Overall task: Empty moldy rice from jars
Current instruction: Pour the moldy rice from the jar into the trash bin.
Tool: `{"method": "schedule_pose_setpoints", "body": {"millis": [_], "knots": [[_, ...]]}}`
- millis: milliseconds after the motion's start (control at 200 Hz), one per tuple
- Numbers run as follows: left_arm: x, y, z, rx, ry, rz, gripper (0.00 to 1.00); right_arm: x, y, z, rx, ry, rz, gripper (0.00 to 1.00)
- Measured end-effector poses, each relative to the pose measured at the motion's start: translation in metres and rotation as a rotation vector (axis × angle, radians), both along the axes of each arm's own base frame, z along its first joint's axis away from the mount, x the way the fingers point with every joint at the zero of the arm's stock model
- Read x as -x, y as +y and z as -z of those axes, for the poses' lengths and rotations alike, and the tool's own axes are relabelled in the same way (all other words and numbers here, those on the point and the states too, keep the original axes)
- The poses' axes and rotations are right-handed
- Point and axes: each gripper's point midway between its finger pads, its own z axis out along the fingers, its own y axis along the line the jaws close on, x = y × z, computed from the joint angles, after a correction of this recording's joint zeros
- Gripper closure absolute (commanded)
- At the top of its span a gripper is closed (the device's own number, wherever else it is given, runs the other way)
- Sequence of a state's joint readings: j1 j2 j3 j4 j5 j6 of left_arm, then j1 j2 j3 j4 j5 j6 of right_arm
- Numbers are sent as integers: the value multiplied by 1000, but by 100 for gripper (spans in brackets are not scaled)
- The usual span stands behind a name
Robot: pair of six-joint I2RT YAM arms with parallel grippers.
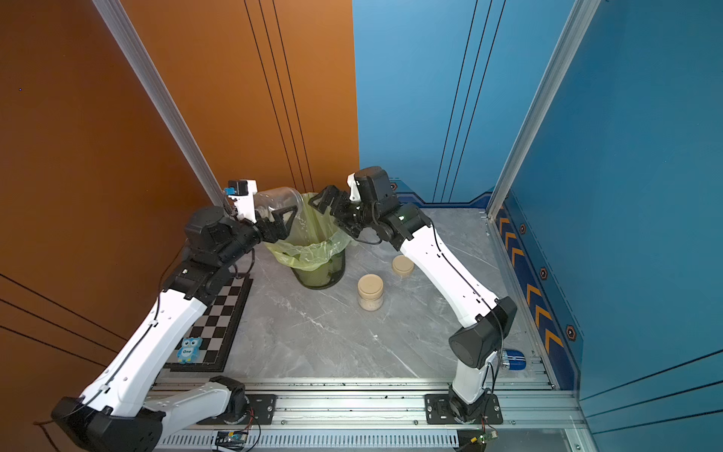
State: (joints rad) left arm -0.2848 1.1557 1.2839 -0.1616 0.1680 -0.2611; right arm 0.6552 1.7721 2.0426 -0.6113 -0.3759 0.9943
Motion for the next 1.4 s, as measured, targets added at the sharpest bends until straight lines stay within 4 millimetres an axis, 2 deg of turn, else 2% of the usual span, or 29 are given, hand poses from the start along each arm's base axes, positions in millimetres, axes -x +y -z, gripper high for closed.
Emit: {"method": "schedule_pose_setpoints", "body": {"millis": [345,631,766,866,996,1231,1301,1401], "knots": [[-18,3,18,-64,236,4,100,3,-21,13,217,-129,-12,0],[-36,5,7,-85,352,-2,100,15,-32,9,260,-171,-24,0],[-45,7,-2,-89,393,-12,100,18,-35,12,275,-175,-25,0],[-47,9,-2,-80,439,-26,100,18,-37,18,289,-169,-27,0],[-48,16,7,-66,525,-53,100,20,-38,30,309,-152,-33,0],[-47,17,24,-69,662,-68,100,27,-44,42,318,-137,-36,0],[-43,14,40,-89,730,-63,100,28,-46,43,309,-140,-33,0],[-34,8,74,-158,860,-58,100,31,-48,46,297,-138,-34,0]]}}
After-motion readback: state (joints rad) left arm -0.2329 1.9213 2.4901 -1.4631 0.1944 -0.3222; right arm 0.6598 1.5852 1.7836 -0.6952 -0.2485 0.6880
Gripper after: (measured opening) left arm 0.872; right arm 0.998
